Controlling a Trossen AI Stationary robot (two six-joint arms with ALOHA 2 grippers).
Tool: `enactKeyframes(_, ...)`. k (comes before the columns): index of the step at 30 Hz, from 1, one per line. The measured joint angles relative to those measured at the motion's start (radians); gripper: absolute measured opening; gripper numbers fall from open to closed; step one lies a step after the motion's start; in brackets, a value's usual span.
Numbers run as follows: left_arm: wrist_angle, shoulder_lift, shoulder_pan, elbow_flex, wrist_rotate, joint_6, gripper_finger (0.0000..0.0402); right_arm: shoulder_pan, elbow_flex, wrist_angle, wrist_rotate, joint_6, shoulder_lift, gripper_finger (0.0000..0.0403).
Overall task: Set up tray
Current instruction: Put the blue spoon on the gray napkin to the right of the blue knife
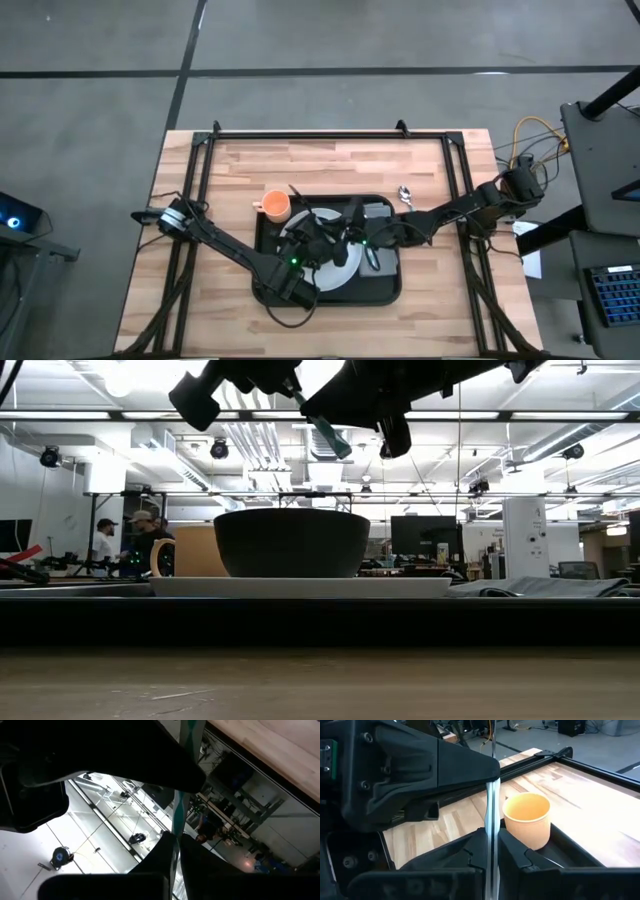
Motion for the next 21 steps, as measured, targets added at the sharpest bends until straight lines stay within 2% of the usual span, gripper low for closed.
enactKeyframes(3,0.001,0.0,0.001,0.0,0.0,-0.004,0.0014,0.003,0.0,0.003,-0.001,0.011,0.0,0.0014)
enactKeyframes(7,0.008,-0.009,-0.003,0.003,-0.004,-0.09,0.0036,0.02,0.0,0.003,0.008,0.026,-0.013,0.0013)
enactKeyframes(12,-0.002,-0.057,-0.01,0.003,0.002,-0.221,0.0074,0.041,-0.012,-0.014,0.105,0.014,-0.071,0.0012)
enactKeyframes(17,-0.005,-0.119,-0.01,-0.002,0.023,-0.385,0.0122,0.053,-0.016,-0.024,0.155,0.002,-0.127,0.0012)
enactKeyframes(21,-0.024,-0.157,-0.014,-0.007,0.022,-0.525,0.015,0.079,-0.02,-0.139,0.241,0.064,-0.185,0.0012)
